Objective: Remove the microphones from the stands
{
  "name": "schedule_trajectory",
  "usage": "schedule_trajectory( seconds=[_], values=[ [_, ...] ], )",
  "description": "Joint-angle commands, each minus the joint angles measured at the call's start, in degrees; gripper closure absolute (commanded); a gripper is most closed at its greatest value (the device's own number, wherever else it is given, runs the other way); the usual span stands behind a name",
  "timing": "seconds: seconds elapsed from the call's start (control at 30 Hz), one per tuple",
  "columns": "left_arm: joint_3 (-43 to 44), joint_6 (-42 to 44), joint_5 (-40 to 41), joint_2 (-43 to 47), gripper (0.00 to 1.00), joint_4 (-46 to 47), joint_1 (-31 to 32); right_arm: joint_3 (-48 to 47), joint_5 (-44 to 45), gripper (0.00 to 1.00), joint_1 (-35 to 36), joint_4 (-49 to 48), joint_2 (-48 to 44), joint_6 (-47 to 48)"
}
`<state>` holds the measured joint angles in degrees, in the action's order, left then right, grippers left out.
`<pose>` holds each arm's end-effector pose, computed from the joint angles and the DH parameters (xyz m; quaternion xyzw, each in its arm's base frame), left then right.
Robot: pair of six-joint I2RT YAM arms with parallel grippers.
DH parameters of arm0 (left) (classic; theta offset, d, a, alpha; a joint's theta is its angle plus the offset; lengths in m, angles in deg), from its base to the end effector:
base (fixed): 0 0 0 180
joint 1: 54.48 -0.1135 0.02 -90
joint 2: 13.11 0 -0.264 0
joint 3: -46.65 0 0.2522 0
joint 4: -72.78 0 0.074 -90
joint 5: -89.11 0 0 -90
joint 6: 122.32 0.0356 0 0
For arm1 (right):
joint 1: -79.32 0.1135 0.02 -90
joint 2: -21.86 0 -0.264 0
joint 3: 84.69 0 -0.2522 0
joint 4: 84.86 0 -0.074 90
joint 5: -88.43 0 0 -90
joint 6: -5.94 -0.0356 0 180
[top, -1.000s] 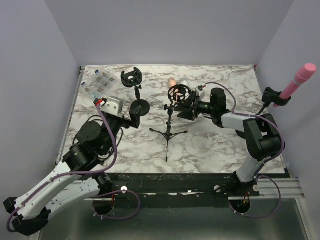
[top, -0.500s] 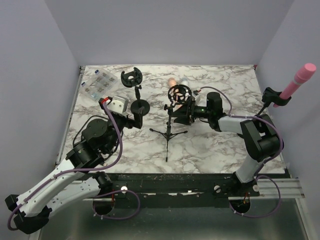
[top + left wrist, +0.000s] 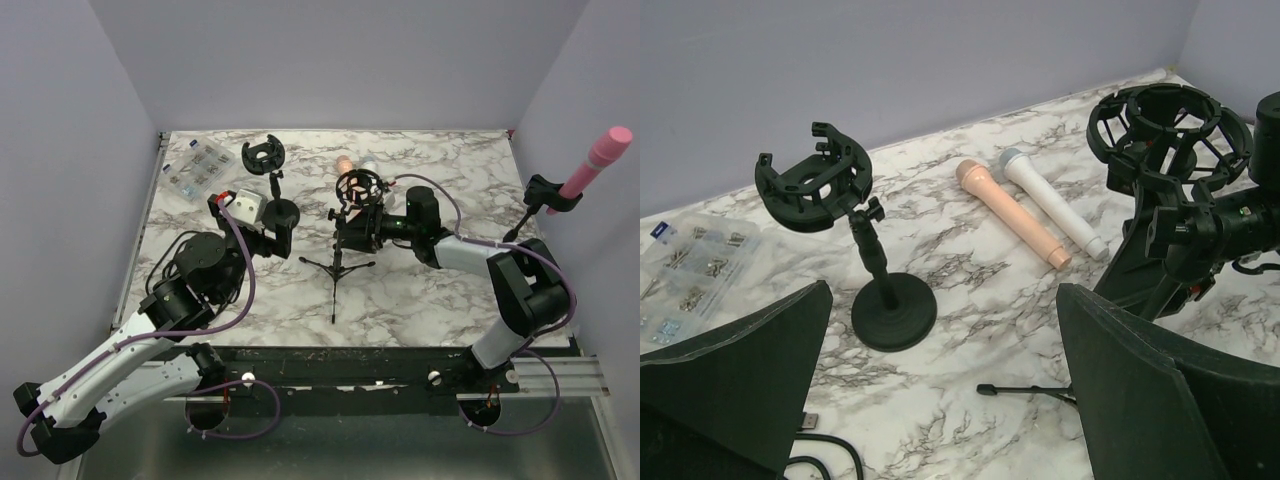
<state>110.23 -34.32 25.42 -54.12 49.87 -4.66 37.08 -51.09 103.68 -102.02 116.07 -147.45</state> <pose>0.1150 -0.1117 0.3829 0.1332 0.6964 -0.1548 0.6880 0.2944 0.1630 0.1973 0.0169 0.7774 0.6118 0.1449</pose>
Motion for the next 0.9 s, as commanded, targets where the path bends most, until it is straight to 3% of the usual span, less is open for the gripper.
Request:
schedule_trajectory(
  seconds=[0.0,0.6,0.77,0.87],
  values=[
    [1.76,-0.55,-0.82,0.08,0.03,0.08,-0.25,1.04,3.77,0.36,0.40,3.00,-2.28,0.31],
    [1.94,-0.45,-0.93,0.44,0.03,-0.17,-0.25,-0.03,7.02,0.47,4.66,6.75,-3.60,0.92],
    [1.90,-0.39,-0.83,0.66,0.03,-0.18,-0.25,1.39,6.51,0.60,4.68,2.90,-2.50,-0.91],
    [1.96,-0.28,-0.82,0.67,0.03,-0.24,-0.24,3.52,4.09,0.79,4.72,-5.29,0.30,-4.59]
  ],
)
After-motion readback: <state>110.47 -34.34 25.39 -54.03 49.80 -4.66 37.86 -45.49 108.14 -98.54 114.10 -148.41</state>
